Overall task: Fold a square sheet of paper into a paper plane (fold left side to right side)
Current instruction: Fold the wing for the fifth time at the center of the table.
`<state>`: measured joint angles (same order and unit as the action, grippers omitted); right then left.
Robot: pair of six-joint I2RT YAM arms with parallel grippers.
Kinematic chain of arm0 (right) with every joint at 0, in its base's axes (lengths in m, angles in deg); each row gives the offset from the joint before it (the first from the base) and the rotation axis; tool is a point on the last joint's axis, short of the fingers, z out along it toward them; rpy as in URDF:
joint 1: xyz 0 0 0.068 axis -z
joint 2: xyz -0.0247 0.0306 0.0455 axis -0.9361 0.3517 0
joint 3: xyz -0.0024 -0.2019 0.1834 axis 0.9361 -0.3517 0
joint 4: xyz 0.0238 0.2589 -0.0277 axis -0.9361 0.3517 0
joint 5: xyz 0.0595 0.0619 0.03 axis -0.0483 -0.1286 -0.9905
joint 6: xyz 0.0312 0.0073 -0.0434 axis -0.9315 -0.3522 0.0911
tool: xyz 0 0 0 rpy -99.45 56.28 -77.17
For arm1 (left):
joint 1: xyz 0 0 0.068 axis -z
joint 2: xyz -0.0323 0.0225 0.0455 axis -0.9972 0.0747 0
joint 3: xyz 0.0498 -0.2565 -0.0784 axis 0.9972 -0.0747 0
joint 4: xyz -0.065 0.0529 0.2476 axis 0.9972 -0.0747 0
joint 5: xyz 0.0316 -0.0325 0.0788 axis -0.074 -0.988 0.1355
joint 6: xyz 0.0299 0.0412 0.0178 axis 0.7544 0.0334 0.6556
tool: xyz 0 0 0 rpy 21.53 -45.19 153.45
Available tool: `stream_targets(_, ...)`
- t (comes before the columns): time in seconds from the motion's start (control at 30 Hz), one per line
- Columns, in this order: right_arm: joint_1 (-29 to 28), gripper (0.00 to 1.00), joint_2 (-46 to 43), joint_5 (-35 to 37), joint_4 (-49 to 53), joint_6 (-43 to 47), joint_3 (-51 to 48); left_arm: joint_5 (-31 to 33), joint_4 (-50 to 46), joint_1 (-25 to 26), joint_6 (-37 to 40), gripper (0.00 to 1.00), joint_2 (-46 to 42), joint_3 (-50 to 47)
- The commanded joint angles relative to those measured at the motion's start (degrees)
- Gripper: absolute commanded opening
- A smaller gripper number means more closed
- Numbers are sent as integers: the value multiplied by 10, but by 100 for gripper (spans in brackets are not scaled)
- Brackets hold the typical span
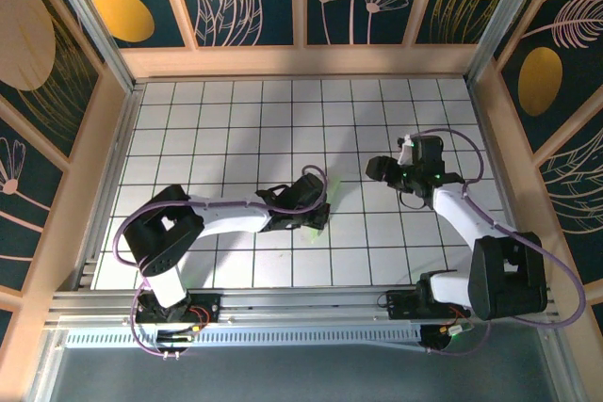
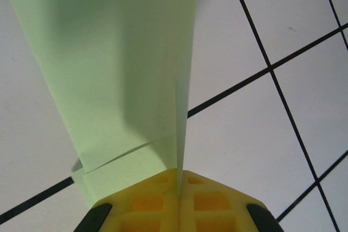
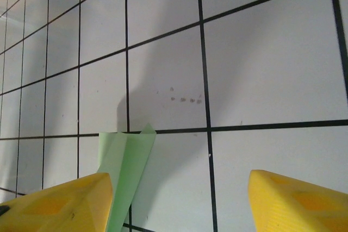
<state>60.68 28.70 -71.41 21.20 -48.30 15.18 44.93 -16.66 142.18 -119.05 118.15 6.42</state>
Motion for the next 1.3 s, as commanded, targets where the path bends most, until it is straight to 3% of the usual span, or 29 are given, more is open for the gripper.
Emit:
stream_targets(0.0,-6,67,6,-27,-30,17,-12,-60,45,-12,-31,0,13,-12)
stream_targets(0.5,-63,63,22,-45,-85,-32,-49,-197,244,-65,-140,0,48,-76)
stream_targets(1.27,-158,45,118,-33,-171,-156,-45,-275,479,-98,-269,0,94,-155)
